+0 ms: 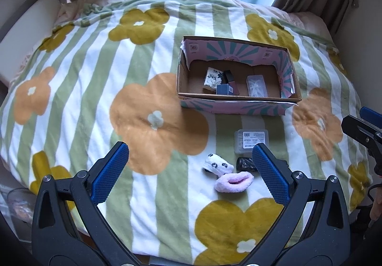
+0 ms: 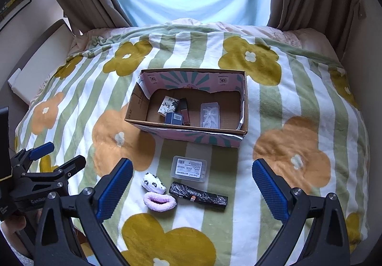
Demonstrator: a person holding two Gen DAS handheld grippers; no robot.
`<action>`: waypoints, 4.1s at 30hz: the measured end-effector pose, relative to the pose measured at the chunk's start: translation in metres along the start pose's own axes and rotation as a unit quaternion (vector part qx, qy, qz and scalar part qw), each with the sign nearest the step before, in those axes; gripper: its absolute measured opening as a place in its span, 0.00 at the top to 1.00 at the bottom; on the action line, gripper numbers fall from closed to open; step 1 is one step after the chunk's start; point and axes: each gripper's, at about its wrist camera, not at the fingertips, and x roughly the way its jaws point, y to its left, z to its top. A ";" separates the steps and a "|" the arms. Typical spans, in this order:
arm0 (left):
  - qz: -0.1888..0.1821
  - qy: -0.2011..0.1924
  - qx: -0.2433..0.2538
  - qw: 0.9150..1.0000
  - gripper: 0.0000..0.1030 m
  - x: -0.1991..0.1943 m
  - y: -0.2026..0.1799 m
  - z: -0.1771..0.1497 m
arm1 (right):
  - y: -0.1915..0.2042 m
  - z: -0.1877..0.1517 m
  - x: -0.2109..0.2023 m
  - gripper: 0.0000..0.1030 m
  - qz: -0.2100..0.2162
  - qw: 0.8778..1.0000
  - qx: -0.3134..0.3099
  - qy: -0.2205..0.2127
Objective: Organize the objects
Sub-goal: 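Withdraw both tools from the box toward the remaining items, then lower the right tool onto the black wrapped roll while the left tool approaches the pink slipper, then grasp the pink slipper with the left tool while the right tool grasps the black roll, then carry the slipper with the left tool while the right tool carries the roll into the box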
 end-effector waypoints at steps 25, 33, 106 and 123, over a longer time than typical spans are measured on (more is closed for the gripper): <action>-0.026 0.059 -0.111 0.992 0.00 0.120 -0.059 -0.112 | -0.029 -0.090 0.141 0.13 0.119 0.949 -0.285 0.062; -0.015 0.072 -0.126 0.989 0.00 0.173 -0.072 -0.133 | -0.020 -0.124 0.199 0.32 0.159 0.908 -0.369 0.116; -0.097 -0.004 0.060 0.993 0.48 0.027 0.036 0.024 | 0.055 -0.008 0.026 0.72 -0.040 0.998 0.055 0.016; -0.110 0.002 0.068 0.992 0.48 0.026 0.026 0.046 | 0.046 0.009 0.013 0.72 -0.064 0.994 0.092 -0.001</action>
